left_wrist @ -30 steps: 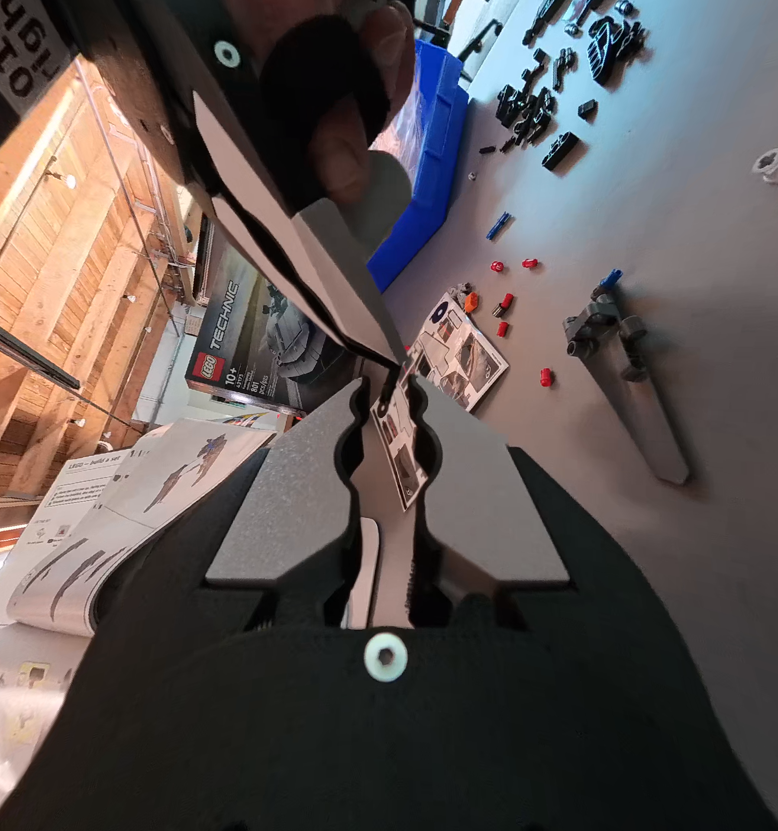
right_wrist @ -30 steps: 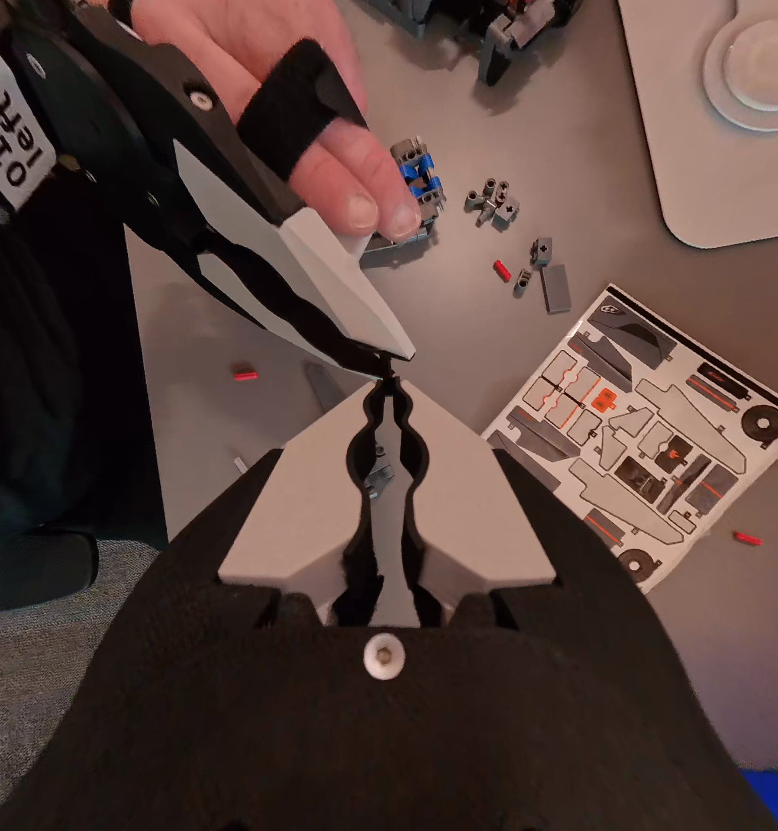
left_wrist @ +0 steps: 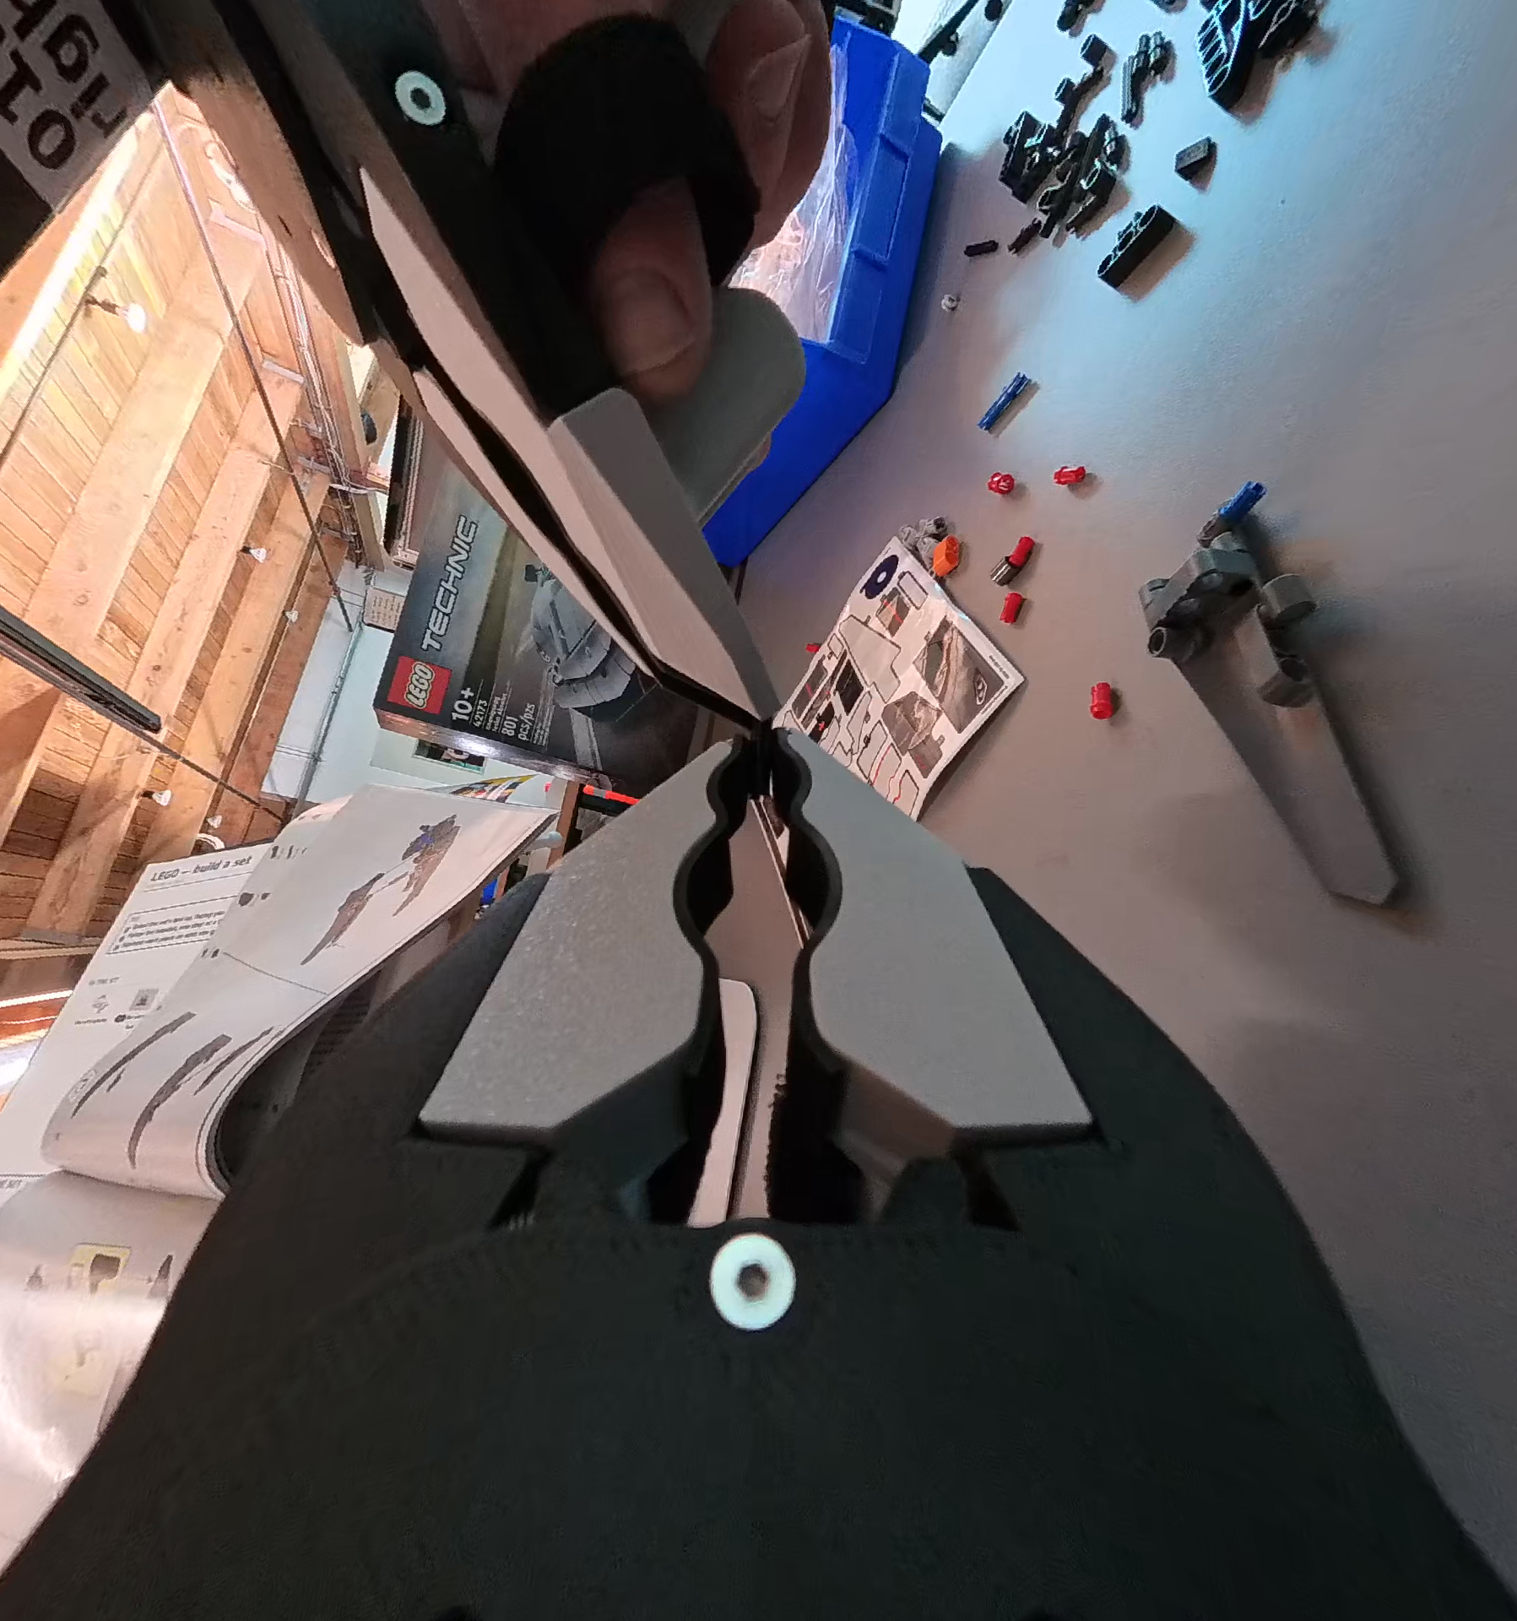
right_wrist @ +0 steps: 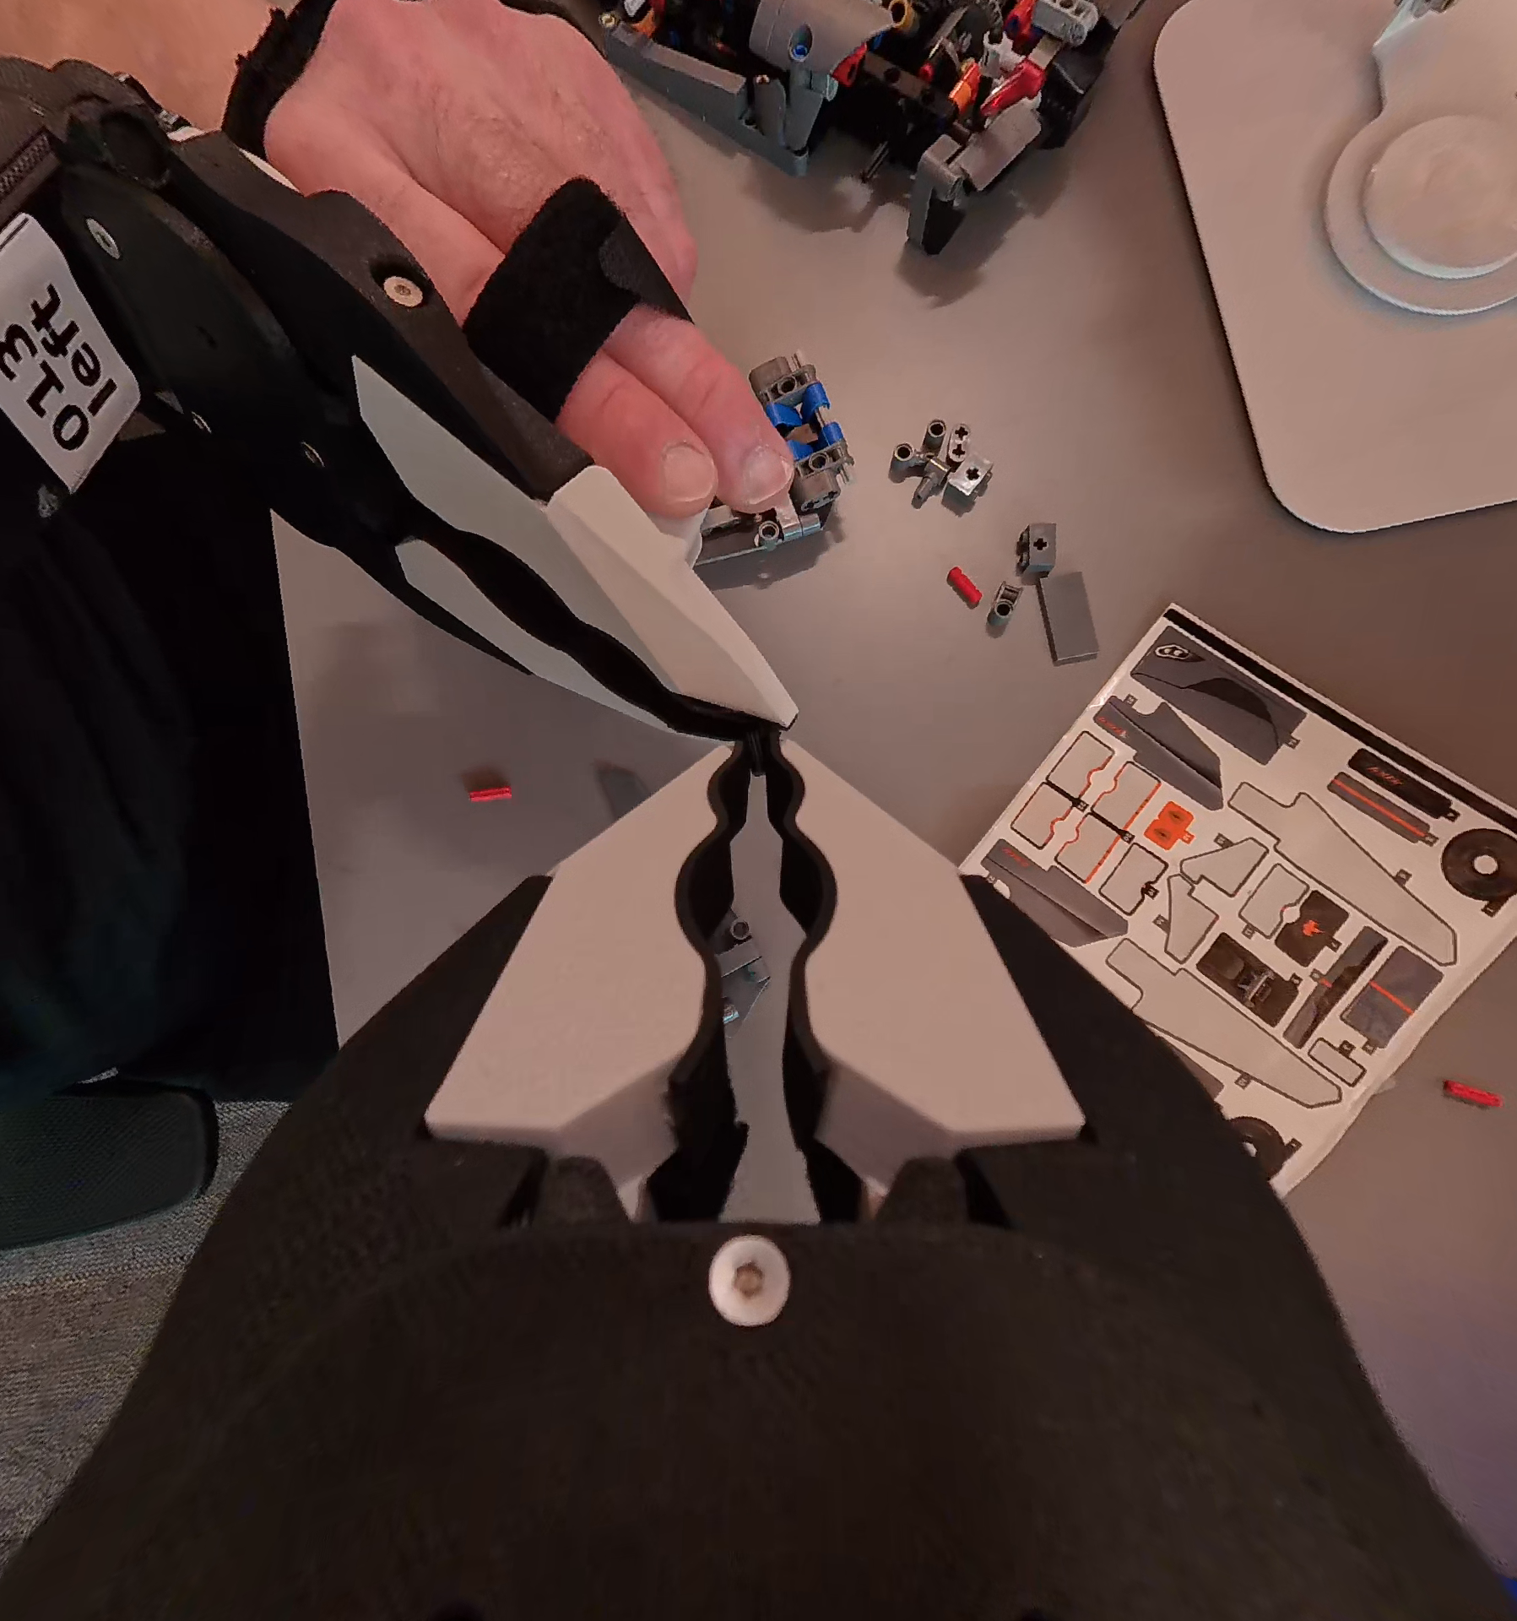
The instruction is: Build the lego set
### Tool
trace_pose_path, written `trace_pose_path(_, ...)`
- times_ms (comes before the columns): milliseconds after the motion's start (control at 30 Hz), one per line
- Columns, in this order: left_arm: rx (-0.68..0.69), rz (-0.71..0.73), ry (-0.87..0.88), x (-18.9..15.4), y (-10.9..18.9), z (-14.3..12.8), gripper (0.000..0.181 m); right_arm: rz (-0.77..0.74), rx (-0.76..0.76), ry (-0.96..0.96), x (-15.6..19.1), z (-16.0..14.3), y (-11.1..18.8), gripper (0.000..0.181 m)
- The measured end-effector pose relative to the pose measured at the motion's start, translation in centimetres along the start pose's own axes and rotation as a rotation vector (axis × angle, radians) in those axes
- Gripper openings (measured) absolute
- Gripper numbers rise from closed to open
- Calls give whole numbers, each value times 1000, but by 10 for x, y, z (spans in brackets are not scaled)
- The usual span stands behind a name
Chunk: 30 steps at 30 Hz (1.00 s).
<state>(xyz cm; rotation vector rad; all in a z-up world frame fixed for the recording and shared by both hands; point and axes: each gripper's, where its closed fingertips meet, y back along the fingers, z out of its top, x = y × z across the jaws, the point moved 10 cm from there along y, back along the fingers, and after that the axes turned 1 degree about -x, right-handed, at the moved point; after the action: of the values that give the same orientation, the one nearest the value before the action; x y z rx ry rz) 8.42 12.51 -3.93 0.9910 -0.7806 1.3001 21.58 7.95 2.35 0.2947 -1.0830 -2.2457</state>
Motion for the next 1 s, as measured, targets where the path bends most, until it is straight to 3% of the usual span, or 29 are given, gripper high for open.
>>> trace_pose_path(600, 24, -3, 23, 4, -1, -4, 1, -22, -43, -32, -5, 0, -2, 3)
trace_pose_path(833, 52, -14, 67, 7, -3, -10, 1, -114, -37, -31, -7, 4, 1, 18)
trace_pose_path(1000, 64, -26, 103, 8, -6, -15, 0, -246, -91, 9, -11, 18, 21, 29)
